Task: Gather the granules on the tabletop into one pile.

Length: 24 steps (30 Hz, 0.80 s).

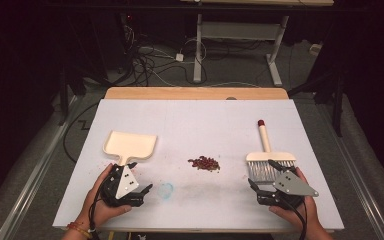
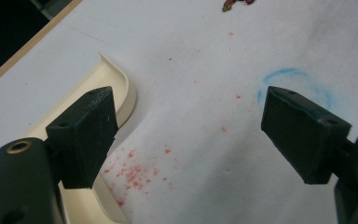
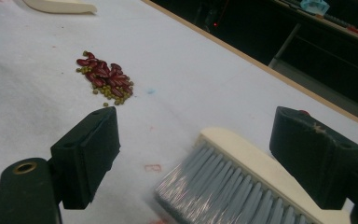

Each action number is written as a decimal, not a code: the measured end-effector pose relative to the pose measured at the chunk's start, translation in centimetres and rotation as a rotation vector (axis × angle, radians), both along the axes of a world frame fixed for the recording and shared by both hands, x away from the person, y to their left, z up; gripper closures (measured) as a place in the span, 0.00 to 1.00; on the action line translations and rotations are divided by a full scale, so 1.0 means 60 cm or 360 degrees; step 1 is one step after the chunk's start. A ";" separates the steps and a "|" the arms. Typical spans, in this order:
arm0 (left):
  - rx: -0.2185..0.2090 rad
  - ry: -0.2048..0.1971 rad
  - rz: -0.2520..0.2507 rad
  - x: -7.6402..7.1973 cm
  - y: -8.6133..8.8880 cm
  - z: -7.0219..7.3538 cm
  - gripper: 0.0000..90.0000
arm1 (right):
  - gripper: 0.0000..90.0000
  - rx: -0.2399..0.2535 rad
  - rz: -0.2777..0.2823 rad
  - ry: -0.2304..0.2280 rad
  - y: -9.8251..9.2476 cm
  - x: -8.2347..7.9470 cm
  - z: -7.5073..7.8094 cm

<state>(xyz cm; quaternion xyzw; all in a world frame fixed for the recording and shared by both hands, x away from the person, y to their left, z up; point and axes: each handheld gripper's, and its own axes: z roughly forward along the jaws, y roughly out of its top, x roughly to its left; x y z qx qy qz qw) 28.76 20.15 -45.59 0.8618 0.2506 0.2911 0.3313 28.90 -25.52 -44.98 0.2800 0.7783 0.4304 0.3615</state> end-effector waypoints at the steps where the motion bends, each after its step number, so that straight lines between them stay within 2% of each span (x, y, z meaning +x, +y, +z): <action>1: -0.0001 -0.0001 0.0002 0.000 0.000 0.000 0.20 | 0.18 -0.0001 0.0000 0.0000 0.001 0.000 0.000; 24: 0.0032 0.0015 -0.0002 0.003 -0.006 -0.005 0.20 | 0.18 -0.0027 -0.0002 -0.0018 0.004 0.002 0.000</action>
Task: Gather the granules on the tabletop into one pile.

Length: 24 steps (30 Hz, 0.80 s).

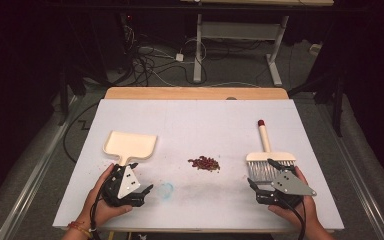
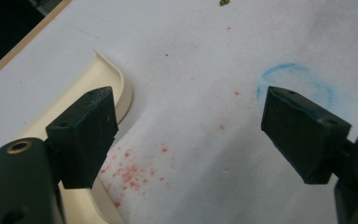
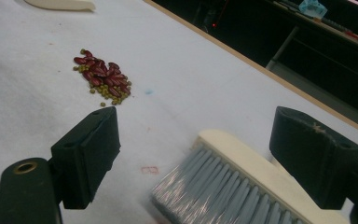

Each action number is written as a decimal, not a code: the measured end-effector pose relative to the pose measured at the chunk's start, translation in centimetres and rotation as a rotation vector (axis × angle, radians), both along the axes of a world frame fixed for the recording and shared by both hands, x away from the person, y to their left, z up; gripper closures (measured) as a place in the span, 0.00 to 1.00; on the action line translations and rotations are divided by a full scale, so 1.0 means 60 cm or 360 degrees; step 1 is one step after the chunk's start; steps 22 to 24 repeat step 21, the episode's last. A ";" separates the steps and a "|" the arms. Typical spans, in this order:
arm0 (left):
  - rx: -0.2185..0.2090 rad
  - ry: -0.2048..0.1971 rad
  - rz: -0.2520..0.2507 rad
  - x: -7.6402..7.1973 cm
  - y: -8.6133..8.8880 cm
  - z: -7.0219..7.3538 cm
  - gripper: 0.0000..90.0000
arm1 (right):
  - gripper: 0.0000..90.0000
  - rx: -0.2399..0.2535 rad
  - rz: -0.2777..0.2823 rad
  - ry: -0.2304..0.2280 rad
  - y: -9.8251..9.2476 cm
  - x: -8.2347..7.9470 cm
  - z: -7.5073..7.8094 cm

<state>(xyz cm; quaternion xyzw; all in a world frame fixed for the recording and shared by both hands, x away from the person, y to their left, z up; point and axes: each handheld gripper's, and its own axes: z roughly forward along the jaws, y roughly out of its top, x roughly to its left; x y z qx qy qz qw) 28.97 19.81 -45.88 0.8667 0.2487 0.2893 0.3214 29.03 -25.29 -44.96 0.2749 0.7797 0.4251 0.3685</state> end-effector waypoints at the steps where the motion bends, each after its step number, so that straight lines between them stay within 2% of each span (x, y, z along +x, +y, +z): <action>1: 0.0003 -0.0003 0.0004 0.000 -0.001 0.000 0.20 | 0.19 -0.0002 0.0000 -0.0003 0.000 0.000 0.000; 7: 0.0024 -0.0004 0.0002 -0.002 -0.002 -0.001 0.20 | 0.18 -0.0005 -0.0002 -0.0013 -0.002 0.002 0.001; 12: 0.0035 -0.0038 0.0033 -0.001 0.002 0.001 0.20 | 0.18 -0.0027 -0.0003 -0.0012 0.001 0.004 -0.003; 16: 0.0029 -0.0022 0.0043 0.004 0.006 -0.002 0.20 | 0.18 -0.0049 -0.0015 0.0005 0.002 0.008 -0.007; 24: 0.0019 -0.0031 0.0048 0.004 0.007 -0.001 0.20 | 0.18 -0.0060 -0.0031 -0.0002 0.003 0.009 -0.007</action>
